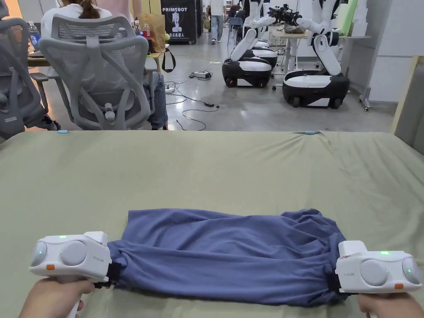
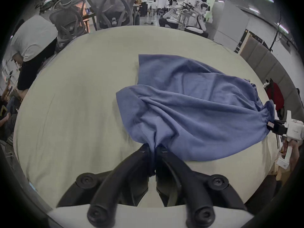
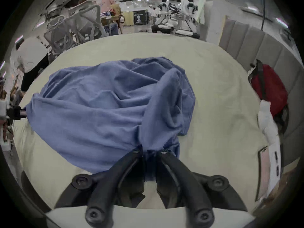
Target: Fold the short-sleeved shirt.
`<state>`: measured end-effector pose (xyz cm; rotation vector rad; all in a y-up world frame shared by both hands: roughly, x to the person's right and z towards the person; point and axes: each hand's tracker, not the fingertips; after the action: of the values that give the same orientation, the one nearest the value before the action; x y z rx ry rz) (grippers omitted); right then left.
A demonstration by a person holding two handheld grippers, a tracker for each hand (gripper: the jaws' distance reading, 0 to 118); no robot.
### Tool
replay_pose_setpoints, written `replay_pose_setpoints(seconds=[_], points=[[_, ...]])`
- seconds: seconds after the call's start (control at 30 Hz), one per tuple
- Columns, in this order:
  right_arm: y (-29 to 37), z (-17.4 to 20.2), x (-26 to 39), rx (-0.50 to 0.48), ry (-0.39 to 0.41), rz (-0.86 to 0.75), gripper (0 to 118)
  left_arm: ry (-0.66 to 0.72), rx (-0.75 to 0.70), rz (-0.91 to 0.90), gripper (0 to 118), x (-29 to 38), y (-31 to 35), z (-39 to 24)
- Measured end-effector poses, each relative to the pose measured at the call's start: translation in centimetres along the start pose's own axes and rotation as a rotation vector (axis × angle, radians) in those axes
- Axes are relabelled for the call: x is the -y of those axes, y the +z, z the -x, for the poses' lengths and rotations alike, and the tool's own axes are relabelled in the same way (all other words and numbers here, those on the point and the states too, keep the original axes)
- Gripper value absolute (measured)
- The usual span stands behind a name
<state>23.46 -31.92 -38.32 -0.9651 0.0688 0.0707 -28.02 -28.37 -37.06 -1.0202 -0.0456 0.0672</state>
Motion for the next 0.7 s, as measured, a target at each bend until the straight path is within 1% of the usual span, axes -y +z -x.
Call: replay_pose_setpoints(seconds=[0.1,0.23,0.33,0.47,0.57,0.63,0.67,0.7], points=[[2.4,-0.6,-0.5,-0.013,-0.039,-0.024,11,0.002,0.006,-0.031,4,0.1,1.7,0.1],[5.6,-0.3,-0.3,0.007,-0.025,-0.051,11,-0.014,0.007,-0.057,4,1.0,4.1,-0.2],[7.1,0.0,0.4,0.004,-0.017,-0.042,11,-0.015,0.015,-0.06,4,2.2,5.2,-0.1],[7.1,0.5,2.2,0.011,-0.022,-0.026,11,-0.011,0.019,-0.045,4,4.6,4.9,0.2],[5.7,0.7,4.0,0.006,-0.051,0.045,11,0.014,0.032,-0.002,5,6.8,3.2,0.6],[5.2,0.4,4.8,0.001,-0.071,0.043,12,0.037,0.04,-0.003,5,7.8,2.6,1.1],[5.2,0.3,4.9,0.001,-0.081,0.04,23,0.05,0.048,-0.018,12,7.9,2.8,1.2],[5.3,0.2,4.6,0.013,-0.088,0.051,49,0.05,0.045,-0.051,26,7.9,3.2,1.3]])
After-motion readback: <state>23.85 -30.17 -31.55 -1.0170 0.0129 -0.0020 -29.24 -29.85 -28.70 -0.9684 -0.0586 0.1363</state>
